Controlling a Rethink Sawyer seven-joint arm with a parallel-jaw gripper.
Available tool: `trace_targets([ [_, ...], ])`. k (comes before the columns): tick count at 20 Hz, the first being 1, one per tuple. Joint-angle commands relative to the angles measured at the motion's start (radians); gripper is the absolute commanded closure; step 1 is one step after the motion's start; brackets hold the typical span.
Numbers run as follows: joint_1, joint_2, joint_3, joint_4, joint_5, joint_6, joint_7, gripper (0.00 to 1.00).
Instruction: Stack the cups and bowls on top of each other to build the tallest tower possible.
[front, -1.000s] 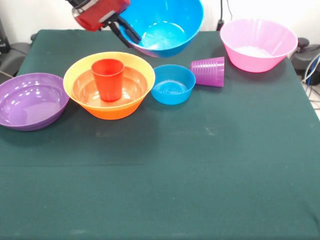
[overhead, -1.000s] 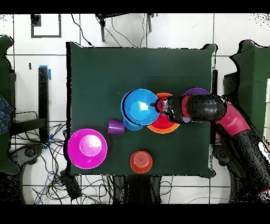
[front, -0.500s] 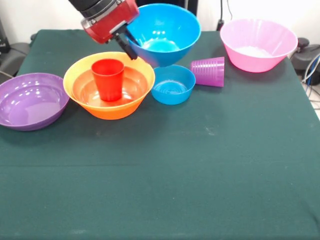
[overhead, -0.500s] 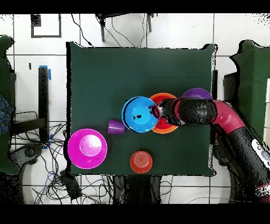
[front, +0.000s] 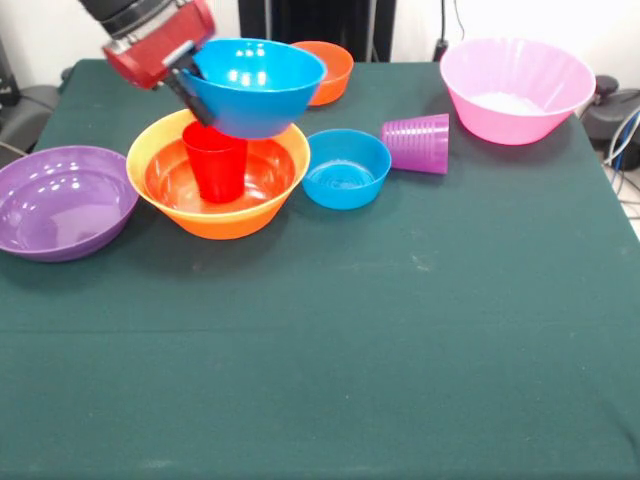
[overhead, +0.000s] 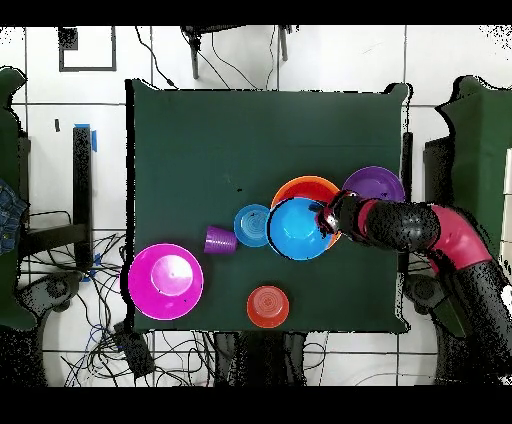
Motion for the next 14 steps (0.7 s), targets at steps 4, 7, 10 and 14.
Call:
trace_targets([
  [4, 0.016, -0.004, -0.001, -0.045, -0.044, 0.121, -0.394, 1.00],
  [7, 0.020, 0.002, -0.011, -0.043, -0.054, 0.100, -0.416, 1.00],
  [10, 0.028, 0.011, -0.023, -0.044, -0.061, 0.076, -0.396, 1.00],
  [14, 0.046, 0.027, -0.036, -0.045, -0.081, 0.048, -0.379, 1.00],
])
